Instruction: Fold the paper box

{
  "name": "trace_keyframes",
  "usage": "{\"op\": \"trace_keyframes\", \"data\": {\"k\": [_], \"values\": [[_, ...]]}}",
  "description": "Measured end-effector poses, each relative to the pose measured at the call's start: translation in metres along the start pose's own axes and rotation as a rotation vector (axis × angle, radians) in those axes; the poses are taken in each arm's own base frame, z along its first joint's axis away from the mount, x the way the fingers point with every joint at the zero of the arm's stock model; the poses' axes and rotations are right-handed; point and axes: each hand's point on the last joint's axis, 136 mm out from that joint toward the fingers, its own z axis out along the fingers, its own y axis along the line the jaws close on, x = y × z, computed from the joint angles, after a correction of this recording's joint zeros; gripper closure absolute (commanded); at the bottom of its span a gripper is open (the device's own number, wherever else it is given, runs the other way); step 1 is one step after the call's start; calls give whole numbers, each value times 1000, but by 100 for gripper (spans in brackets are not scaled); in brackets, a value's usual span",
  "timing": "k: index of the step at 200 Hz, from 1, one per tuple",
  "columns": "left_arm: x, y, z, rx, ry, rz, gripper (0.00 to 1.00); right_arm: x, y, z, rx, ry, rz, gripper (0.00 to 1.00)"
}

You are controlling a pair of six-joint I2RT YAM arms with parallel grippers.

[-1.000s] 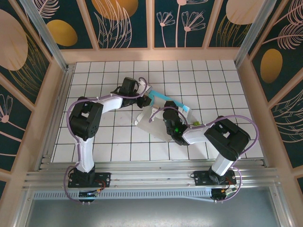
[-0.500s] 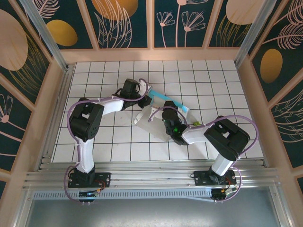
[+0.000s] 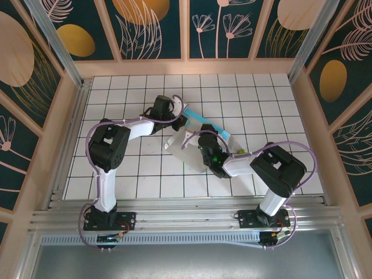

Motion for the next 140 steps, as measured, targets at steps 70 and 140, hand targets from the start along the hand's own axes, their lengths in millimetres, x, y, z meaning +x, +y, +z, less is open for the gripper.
{"op": "trace_keyframes", "data": {"k": [70,140], "values": [[-5,7,4,-29,10,33,94,-38,-25,-32,-189,-171,362,37],[-5,7,3,-28,15,64,93,7,-150,-36,-479,-378,1298,15]]}}
